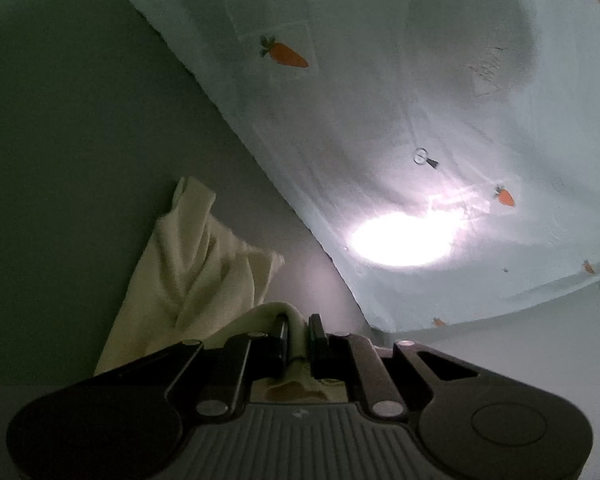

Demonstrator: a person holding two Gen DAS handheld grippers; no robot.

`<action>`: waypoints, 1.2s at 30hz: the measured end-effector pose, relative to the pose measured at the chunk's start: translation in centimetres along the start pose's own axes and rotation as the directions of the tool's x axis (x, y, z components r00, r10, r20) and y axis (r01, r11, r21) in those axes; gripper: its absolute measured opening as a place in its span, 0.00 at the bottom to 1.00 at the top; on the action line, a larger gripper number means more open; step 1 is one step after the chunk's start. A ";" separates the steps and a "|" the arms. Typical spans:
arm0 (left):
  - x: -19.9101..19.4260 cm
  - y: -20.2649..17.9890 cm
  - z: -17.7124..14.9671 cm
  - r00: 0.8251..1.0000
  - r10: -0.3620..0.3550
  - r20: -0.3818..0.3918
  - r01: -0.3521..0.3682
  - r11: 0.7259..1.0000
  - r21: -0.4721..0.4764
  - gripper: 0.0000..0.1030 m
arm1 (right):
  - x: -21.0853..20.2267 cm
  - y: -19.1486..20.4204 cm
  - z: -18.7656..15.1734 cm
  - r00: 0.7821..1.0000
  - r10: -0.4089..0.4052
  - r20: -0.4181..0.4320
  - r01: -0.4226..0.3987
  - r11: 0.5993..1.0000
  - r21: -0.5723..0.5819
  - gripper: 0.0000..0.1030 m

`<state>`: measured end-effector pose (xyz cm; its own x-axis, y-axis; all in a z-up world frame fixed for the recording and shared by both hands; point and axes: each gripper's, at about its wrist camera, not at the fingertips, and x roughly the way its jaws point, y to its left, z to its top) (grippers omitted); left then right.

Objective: Fold clothes

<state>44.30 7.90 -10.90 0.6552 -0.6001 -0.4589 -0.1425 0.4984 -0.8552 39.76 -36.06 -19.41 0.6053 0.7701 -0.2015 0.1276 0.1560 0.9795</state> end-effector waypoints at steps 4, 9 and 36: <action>4.5 1.2 3.8 0.999 0.031 -0.017 -0.031 0.999 -0.025 0.10 | 2.9 -1.0 3.4 1.000 -0.031 -0.001 0.031 0.999 0.043 0.08; 10.4 3.5 7.1 0.986 0.158 -0.045 -0.158 0.987 0.007 0.11 | 7.4 -4.3 7.5 0.992 -0.121 -0.034 0.124 0.984 0.125 0.12; 10.0 2.1 3.4 0.802 0.593 0.072 -0.565 0.714 0.413 0.79 | 12.4 3.3 -0.4 0.757 -0.647 0.093 0.500 0.481 -0.721 0.97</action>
<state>53.07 5.09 -16.41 0.4940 -0.1408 -0.8580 -0.1657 0.9535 -0.2518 47.36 -25.80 -18.68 0.4489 0.4244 -0.7863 -0.2024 0.9054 0.3731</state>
